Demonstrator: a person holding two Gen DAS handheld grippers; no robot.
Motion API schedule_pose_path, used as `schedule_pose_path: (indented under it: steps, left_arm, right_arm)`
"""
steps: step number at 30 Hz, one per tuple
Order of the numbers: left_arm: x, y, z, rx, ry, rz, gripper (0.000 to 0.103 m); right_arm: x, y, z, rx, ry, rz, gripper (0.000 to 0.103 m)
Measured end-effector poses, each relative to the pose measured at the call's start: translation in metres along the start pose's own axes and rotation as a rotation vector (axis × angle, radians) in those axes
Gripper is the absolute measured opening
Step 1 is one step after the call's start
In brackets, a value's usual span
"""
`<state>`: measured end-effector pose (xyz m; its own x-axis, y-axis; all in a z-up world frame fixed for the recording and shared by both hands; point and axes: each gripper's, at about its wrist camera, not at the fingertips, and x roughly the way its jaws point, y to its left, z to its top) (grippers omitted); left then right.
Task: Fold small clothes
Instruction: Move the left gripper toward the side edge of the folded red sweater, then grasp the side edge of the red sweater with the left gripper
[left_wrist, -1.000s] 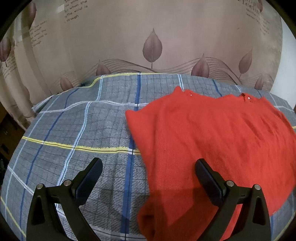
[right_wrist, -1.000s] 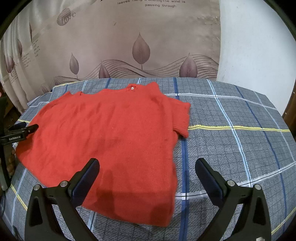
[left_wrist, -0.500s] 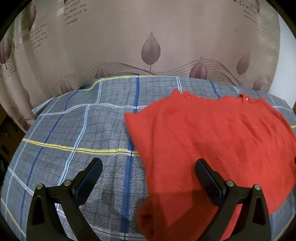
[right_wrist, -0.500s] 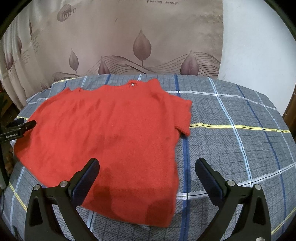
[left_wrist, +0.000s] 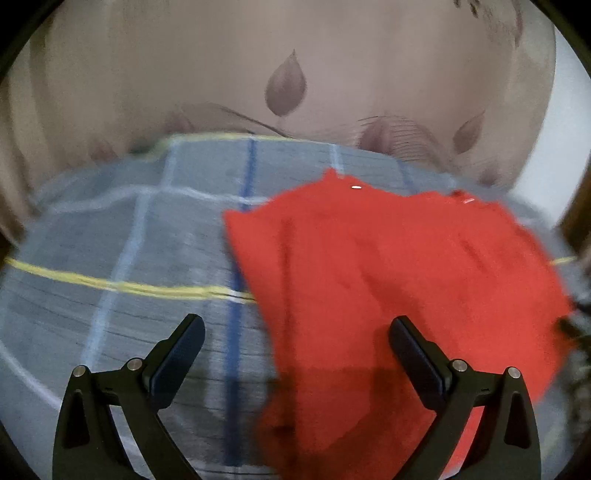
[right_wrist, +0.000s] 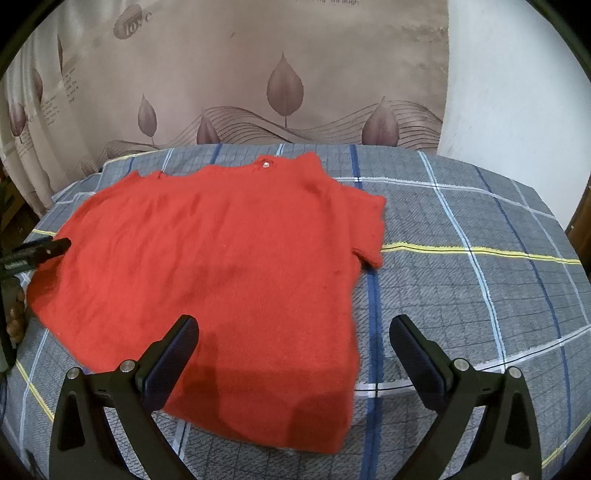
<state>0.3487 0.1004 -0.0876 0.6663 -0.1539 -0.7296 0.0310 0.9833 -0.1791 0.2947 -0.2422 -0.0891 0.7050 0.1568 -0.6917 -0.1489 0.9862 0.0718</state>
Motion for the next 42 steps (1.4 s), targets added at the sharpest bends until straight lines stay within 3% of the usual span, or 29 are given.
schedule_pose_path:
  steps: [2,5,9,14,18,19,20,21,22,25,30,33,40,42]
  left_arm:
    - [0.000,0.020,0.003,-0.104,0.016,-0.130,0.100]
    - [0.002,0.046,0.006,-0.212,0.025,-0.268,0.100]
    - [0.009,0.058,0.013,-0.245,0.049,-0.338,0.099]
    - [0.026,0.047,0.030,-0.191,0.106,-0.399,0.099]
    - [0.042,0.047,0.043,-0.236,0.110,-0.485,0.098]
    - [0.044,0.048,0.043,-0.245,0.106,-0.486,0.089]
    - [0.046,0.047,0.044,-0.246,0.102,-0.477,0.054]
    - [0.055,0.046,0.043,-0.247,0.136,-0.465,0.029]
    - [0.061,0.047,0.040,-0.267,0.153,-0.463,0.020]
    - [0.054,0.044,0.041,-0.248,0.109,-0.443,0.020]
    - [0.050,0.035,0.043,-0.213,0.097,-0.411,0.020]
    - [0.052,0.036,0.042,-0.221,0.102,-0.406,0.020]
    - [0.053,0.045,0.040,-0.237,0.114,-0.439,0.020]
    - [0.053,0.045,0.040,-0.237,0.116,-0.438,0.020]
  right_arm:
    - [-0.001,-0.001,0.000,0.003,-0.005,0.006,0.103]
    - [-0.004,-0.005,-0.001,0.018,-0.023,0.026,0.103]
    - [-0.006,-0.007,-0.001,0.026,-0.036,0.040,0.103]
    - [-0.006,-0.008,0.001,0.030,-0.044,0.049,0.103]
    - [-0.006,-0.010,0.001,0.037,-0.049,0.056,0.103]
    - [-0.006,-0.011,0.002,0.042,-0.050,0.060,0.103]
    - [-0.007,-0.013,0.001,0.049,-0.050,0.062,0.103]
    - [-0.007,-0.015,0.002,0.057,-0.051,0.065,0.103]
    - [-0.007,-0.017,0.002,0.069,-0.052,0.067,0.103]
    - [-0.009,-0.025,0.002,0.115,-0.057,0.086,0.103]
    - [-0.008,-0.046,0.007,0.212,-0.050,0.172,0.102]
    - [0.000,-0.064,0.017,0.280,-0.030,0.209,0.097]
    - [0.045,-0.080,0.049,0.309,0.065,0.199,0.097]
    - [0.057,-0.082,0.055,0.319,0.078,0.210,0.078]
